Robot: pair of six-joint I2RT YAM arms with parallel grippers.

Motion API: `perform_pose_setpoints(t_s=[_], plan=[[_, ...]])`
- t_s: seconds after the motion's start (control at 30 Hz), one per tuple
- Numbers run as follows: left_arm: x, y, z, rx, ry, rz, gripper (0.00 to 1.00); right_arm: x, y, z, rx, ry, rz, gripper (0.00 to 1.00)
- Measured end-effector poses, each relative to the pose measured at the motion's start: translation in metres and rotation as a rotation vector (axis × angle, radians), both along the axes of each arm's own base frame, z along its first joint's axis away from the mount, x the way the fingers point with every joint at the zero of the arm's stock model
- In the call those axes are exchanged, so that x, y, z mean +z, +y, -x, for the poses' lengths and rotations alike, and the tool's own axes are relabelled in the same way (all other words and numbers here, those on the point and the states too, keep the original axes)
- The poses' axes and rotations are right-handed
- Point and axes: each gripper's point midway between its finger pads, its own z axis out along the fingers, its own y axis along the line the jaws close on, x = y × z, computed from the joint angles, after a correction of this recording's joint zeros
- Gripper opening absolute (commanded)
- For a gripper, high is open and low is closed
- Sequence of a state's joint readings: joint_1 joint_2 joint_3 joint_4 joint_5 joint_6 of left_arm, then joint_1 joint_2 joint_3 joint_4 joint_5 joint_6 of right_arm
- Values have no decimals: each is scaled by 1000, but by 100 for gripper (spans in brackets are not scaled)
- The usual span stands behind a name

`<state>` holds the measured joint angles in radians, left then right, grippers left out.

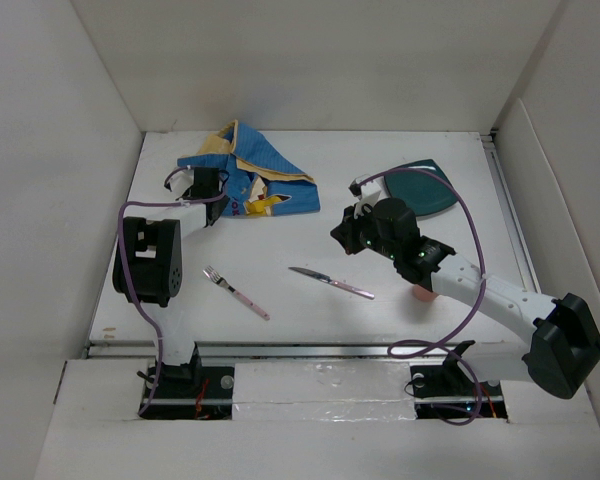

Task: Set the dinner table for one person

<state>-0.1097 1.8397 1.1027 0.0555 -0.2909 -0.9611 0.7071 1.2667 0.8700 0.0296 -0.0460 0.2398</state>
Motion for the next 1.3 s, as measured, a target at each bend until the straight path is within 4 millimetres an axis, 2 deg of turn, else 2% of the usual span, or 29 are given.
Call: perform_pose_setpoints(t_s=[0.13, 0.33, 0.37, 0.4, 0.5, 0.63, 0.77, 1.3], plan=[[-15, 3, 2, 11, 47, -18, 36, 0, 0, 0, 0, 0, 0, 0], [-16, 5, 3, 10, 54, -30, 37, -1, 1, 0, 1, 2, 1, 0], [-16, 5, 4, 8, 57, -34, 31, -2, 1, 0, 2, 4, 2, 0], [-16, 6, 4, 8, 62, -41, 30, -2, 1, 0, 3, 5, 3, 0], [-17, 7, 3, 1, 90, -87, 35, -2, 1, -1, 4, 2, 0, 0], [-18, 2, -5, -30, 121, -151, 30, -1, 4, -2, 5, -3, -6, 0], [-19, -1, -2, -69, 150, -187, 36, 2, 7, -4, 13, -16, -22, 0], [-23, 0, 6, -153, 233, -274, 30, 11, 13, -5, 35, -42, -57, 0]])
